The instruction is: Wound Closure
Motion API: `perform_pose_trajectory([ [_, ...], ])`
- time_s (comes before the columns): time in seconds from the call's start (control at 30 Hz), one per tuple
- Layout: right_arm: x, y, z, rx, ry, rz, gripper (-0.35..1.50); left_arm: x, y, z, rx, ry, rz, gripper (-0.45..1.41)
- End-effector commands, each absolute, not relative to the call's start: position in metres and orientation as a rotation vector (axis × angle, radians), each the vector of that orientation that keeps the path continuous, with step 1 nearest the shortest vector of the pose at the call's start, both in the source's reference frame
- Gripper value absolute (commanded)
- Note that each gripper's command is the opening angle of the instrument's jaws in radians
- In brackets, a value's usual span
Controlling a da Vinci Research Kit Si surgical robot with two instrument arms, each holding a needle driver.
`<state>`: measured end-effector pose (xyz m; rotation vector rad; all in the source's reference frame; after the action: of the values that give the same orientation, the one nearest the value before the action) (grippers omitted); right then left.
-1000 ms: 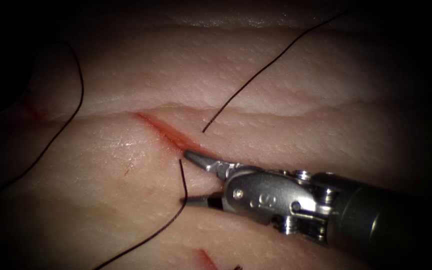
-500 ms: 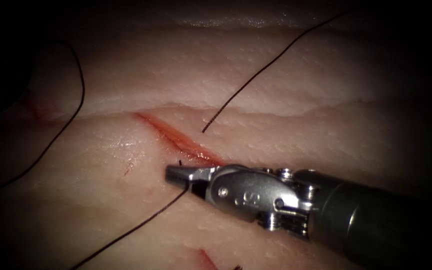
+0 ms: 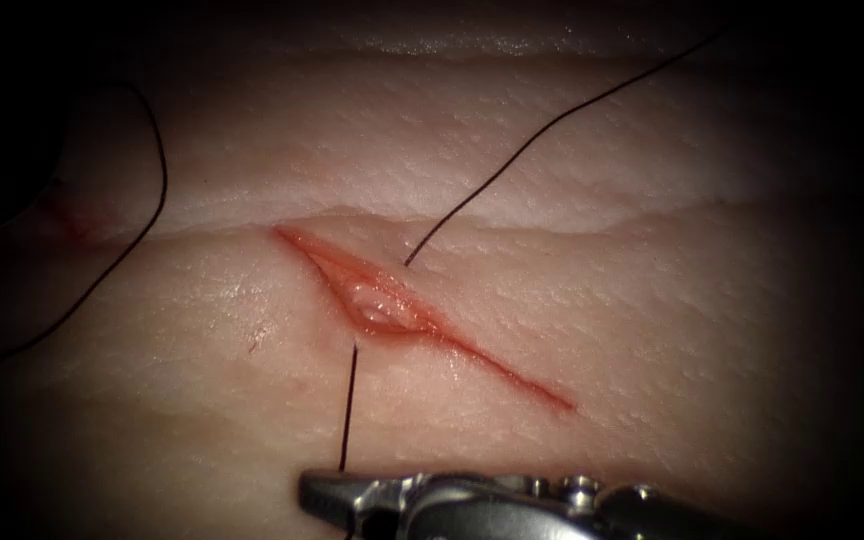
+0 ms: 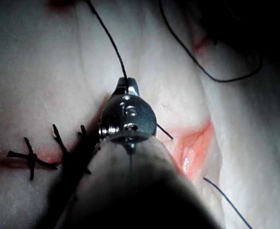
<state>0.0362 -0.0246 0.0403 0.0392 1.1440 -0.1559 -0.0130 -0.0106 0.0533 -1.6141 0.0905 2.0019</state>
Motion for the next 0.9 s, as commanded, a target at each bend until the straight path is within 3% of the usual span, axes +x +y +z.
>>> perform_pose_trajectory([
  [0.03,0.038,-0.026,0.039,0.05,1.155,-0.175,-0.35,-0.0135,-0.011,0.054,-1.616,0.09,2.001,-0.45],
  [0.43,0.042,-0.031,0.037,0.199,1.187,-0.265,-0.35,-0.0135,-0.011,0.054,-1.616,0.09,2.001,-0.45],
  [0.47,0.0421,-0.03,0.037,0.205,1.189,-0.267,-0.1,-0.0135,-0.011,0.054,-1.616,0.09,2.001,-0.45],
  [0.5,0.042,-0.03,0.038,0.191,1.184,-0.252,0.52,-0.0135,-0.011,0.054,-1.616,0.09,2.001,-0.45],
  [0.53,0.0417,-0.029,0.038,0.163,1.175,-0.228,0.89,-0.0135,-0.011,0.054,-1.616,0.09,2.001,-0.45],
  [0.6,0.0409,-0.027,0.038,0.103,1.16,-0.165,1.26,-0.0135,-0.011,0.054,-1.616,0.09,2.001,-0.45],
  [0.9,0.0353,-0.019,0.038,0.001,1.178,-0.046,1.33,-0.0135,-0.011,0.054,-1.619,0.088,2.001,-0.45],
])
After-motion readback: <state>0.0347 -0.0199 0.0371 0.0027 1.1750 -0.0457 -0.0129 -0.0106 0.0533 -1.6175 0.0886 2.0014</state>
